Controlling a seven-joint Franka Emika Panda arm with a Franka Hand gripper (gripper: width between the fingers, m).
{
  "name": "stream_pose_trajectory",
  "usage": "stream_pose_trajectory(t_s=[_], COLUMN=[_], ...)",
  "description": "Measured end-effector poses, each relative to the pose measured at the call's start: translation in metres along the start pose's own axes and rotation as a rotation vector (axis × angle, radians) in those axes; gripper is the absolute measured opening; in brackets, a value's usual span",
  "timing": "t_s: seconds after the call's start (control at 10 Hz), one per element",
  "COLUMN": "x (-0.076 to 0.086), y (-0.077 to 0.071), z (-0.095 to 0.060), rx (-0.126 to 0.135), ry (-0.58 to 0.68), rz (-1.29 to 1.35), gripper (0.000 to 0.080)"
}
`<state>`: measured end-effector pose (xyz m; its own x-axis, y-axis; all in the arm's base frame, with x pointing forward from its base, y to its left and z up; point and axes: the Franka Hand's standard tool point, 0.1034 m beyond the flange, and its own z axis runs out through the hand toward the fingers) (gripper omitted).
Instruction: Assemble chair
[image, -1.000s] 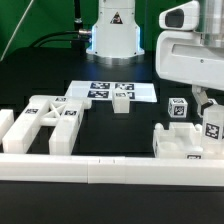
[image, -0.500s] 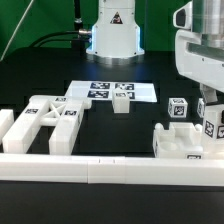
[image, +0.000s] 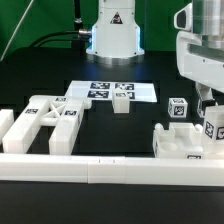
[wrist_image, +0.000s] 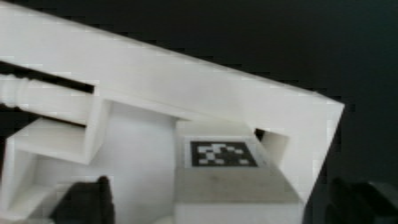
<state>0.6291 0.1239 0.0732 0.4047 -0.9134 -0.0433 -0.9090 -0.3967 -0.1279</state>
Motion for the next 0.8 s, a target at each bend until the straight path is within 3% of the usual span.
stream_pose_trajectory(t_s=[0.8], x=[0.001], y=[-0.0017], z=[0.0009], rx=[-0.007], ry=[-0.005], rz=[-0.745], gripper=[0.0649])
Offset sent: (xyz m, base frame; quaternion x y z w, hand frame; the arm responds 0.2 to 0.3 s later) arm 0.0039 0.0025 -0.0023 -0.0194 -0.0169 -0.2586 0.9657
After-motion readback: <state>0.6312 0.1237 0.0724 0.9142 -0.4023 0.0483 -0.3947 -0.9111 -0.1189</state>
